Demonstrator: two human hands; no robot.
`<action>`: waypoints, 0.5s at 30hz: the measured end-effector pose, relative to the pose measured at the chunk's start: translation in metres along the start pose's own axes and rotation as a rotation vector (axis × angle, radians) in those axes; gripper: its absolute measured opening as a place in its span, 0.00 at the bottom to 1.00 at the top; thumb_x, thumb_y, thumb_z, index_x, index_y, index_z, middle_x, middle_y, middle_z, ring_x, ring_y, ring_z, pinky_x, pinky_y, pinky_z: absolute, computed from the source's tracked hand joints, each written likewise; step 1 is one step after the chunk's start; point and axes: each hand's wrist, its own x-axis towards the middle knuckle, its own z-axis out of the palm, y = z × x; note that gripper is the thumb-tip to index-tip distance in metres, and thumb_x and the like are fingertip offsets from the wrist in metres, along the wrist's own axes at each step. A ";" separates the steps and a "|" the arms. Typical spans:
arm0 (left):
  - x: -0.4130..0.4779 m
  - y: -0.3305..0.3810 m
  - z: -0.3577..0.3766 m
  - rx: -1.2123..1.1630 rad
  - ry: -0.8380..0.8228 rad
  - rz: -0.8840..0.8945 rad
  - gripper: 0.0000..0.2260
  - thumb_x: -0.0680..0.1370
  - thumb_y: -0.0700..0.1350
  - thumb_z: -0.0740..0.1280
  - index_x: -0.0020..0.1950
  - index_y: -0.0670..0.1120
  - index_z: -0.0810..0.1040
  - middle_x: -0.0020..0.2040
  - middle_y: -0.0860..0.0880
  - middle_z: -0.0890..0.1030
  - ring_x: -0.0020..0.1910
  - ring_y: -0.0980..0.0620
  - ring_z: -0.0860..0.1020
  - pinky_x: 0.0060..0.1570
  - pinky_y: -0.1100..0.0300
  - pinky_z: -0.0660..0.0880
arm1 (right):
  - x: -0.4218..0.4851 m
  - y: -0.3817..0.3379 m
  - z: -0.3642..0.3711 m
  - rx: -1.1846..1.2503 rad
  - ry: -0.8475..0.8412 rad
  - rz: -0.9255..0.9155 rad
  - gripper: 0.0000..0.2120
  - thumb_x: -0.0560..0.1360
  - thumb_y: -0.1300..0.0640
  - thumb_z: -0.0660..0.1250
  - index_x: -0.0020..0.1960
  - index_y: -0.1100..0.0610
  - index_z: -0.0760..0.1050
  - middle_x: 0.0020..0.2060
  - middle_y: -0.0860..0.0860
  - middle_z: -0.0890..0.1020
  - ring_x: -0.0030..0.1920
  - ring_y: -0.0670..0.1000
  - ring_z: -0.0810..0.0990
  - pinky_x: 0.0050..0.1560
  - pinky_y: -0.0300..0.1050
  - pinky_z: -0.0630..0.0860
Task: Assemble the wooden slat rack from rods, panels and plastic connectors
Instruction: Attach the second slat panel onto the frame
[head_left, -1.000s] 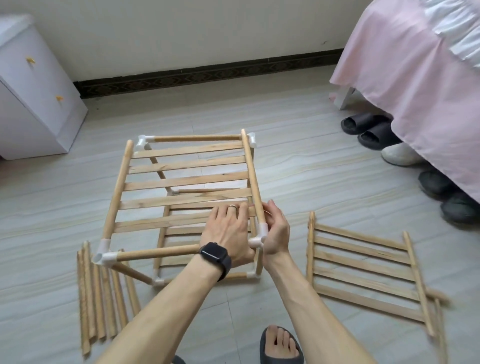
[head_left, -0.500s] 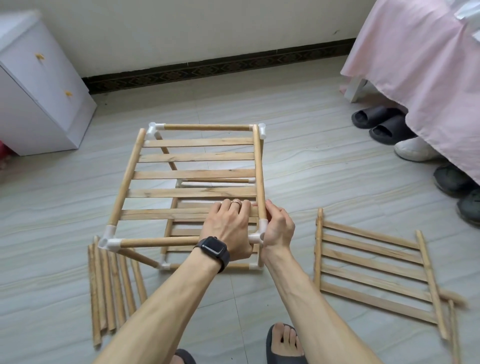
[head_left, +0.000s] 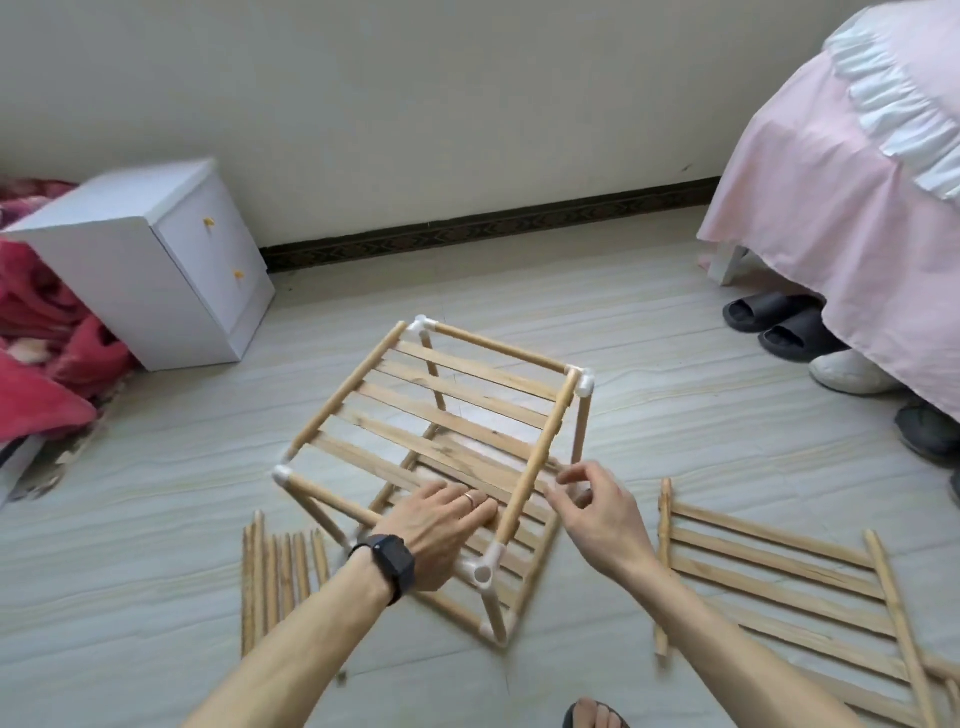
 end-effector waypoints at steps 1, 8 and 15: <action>-0.013 -0.009 -0.002 0.049 -0.063 0.008 0.29 0.71 0.47 0.68 0.70 0.52 0.62 0.65 0.50 0.75 0.62 0.47 0.75 0.64 0.51 0.73 | 0.002 -0.004 -0.007 -0.006 0.038 -0.033 0.08 0.76 0.44 0.71 0.48 0.45 0.75 0.47 0.42 0.79 0.43 0.37 0.78 0.39 0.29 0.68; -0.101 -0.063 -0.032 0.208 -0.479 -0.312 0.37 0.80 0.38 0.62 0.78 0.65 0.47 0.82 0.47 0.42 0.80 0.45 0.44 0.76 0.43 0.43 | 0.034 -0.018 -0.042 -0.042 0.017 0.138 0.27 0.79 0.40 0.66 0.69 0.57 0.70 0.65 0.53 0.75 0.66 0.56 0.74 0.68 0.55 0.71; -0.045 0.002 -0.064 -0.192 0.000 -0.481 0.26 0.77 0.55 0.63 0.75 0.57 0.65 0.74 0.53 0.68 0.73 0.51 0.64 0.70 0.51 0.64 | -0.001 -0.021 0.005 0.192 -0.435 0.322 0.24 0.83 0.40 0.60 0.57 0.60 0.80 0.55 0.60 0.83 0.55 0.56 0.81 0.56 0.54 0.78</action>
